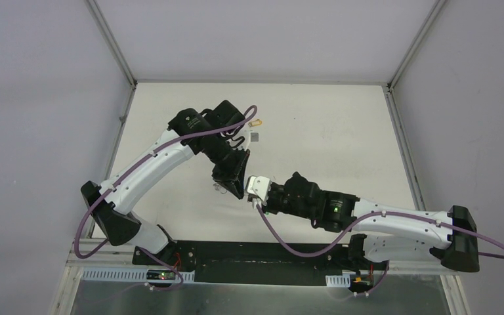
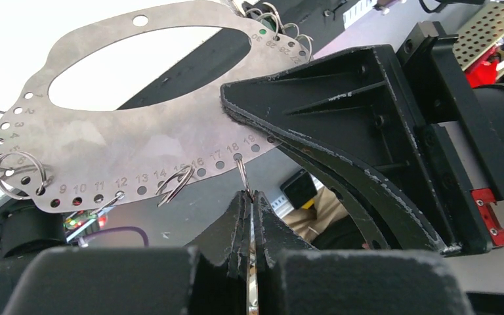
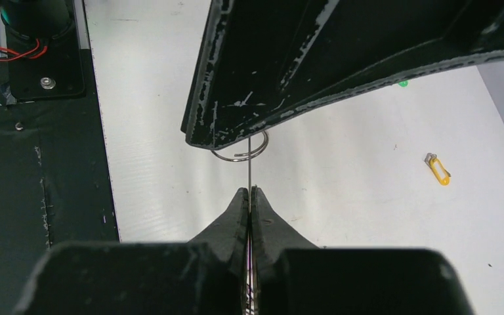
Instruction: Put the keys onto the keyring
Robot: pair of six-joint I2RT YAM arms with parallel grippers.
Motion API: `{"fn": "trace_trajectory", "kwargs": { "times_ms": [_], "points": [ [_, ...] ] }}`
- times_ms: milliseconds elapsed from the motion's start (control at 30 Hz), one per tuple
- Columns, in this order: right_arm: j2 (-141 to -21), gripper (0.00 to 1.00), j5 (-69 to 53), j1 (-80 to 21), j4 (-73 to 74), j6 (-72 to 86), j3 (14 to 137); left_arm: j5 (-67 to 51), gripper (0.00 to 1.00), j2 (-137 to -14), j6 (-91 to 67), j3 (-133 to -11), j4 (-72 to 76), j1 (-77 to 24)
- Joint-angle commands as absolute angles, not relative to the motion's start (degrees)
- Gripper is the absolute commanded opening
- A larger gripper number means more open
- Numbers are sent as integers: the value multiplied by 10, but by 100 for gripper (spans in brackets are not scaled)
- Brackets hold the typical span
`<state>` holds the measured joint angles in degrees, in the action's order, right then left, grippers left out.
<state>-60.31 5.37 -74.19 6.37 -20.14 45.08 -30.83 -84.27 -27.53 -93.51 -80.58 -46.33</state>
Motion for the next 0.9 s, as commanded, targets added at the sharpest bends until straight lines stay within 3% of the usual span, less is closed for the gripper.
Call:
{"fn": "trace_trajectory", "kwargs": {
  "times_ms": [0,767,800,867],
  "points": [
    [-591,0,71,-746,34,-225,447,-386,0,-848,-267,-950,-815,-452],
    [-599,0,113,-753,33,-263,459,-400,0,-946,-190,-1057,-982,-450],
    [-599,0,112,-753,33,-263,459,-393,1,-949,-187,-1068,-988,-450],
    [-596,0,109,-753,33,-263,458,-375,12,-957,-182,-1090,-1004,-449]
  ]
}}
